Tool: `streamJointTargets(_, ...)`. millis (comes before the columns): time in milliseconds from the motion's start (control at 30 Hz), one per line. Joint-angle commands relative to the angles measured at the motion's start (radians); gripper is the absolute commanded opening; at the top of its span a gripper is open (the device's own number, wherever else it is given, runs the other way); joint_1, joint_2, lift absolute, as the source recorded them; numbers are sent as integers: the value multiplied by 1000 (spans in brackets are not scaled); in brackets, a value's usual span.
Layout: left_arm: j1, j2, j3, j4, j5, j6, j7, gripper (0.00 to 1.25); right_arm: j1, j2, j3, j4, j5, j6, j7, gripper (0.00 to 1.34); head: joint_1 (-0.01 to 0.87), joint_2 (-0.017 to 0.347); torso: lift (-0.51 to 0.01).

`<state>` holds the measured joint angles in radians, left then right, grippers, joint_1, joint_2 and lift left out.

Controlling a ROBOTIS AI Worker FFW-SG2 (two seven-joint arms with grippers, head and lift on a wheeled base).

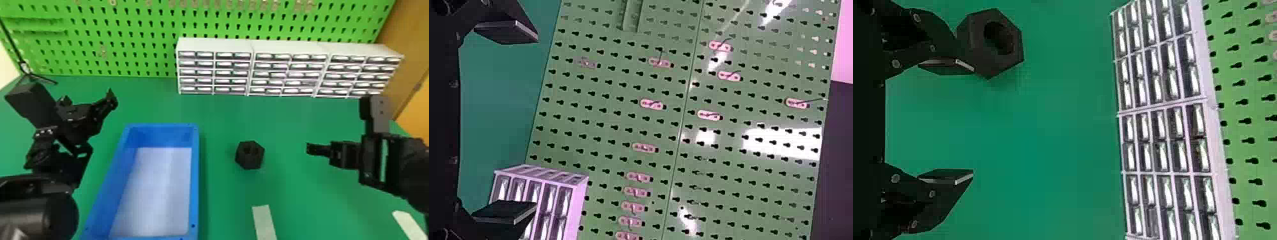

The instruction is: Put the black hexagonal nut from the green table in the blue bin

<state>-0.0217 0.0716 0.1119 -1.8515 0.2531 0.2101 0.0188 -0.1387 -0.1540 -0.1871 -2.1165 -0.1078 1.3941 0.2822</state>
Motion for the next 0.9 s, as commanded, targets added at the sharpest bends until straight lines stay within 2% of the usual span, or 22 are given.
streamJointTargets(0,-3,0,0,0,0,0,0,1143,-25,-18,14,-23,22,114,0,819,692,8,-97)
streamJointTargets(100,-4,0,0,0,0,0,0,1143,-45,-39,40,-25,27,171,0,819,692,8,-97)
streamJointTargets(233,-7,0,-3,2,0,0,0,1141,-65,-64,67,-23,28,178,0,819,692,8,-97)
streamJointTargets(867,-11,0,-8,3,-6,0,0,1141,-139,-73,153,61,5,178,0,819,692,8,-97)
